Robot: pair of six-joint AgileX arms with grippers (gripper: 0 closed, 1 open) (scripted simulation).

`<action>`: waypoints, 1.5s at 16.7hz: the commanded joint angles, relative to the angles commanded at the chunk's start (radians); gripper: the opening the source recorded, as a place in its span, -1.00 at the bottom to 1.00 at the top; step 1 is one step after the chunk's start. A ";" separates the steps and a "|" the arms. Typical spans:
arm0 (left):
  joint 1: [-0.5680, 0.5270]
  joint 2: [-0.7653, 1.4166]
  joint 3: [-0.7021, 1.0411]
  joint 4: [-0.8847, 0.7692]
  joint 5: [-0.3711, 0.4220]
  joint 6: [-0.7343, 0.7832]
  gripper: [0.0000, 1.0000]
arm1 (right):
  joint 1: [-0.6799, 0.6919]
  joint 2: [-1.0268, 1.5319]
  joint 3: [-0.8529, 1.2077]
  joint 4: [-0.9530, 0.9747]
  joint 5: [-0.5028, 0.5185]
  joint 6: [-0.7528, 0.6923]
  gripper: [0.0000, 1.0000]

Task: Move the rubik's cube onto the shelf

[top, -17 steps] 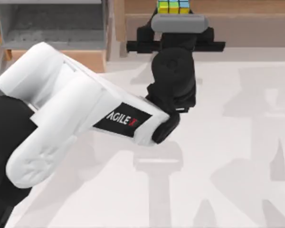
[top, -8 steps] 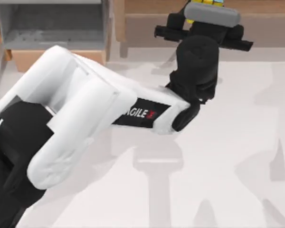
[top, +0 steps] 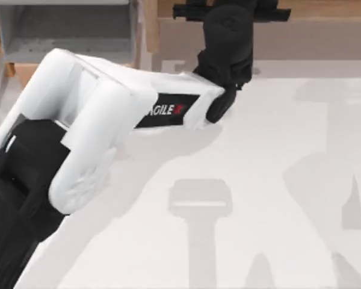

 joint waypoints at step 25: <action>0.032 0.013 0.026 -0.005 -0.016 -0.012 1.00 | 0.000 0.000 0.000 0.000 0.000 0.000 1.00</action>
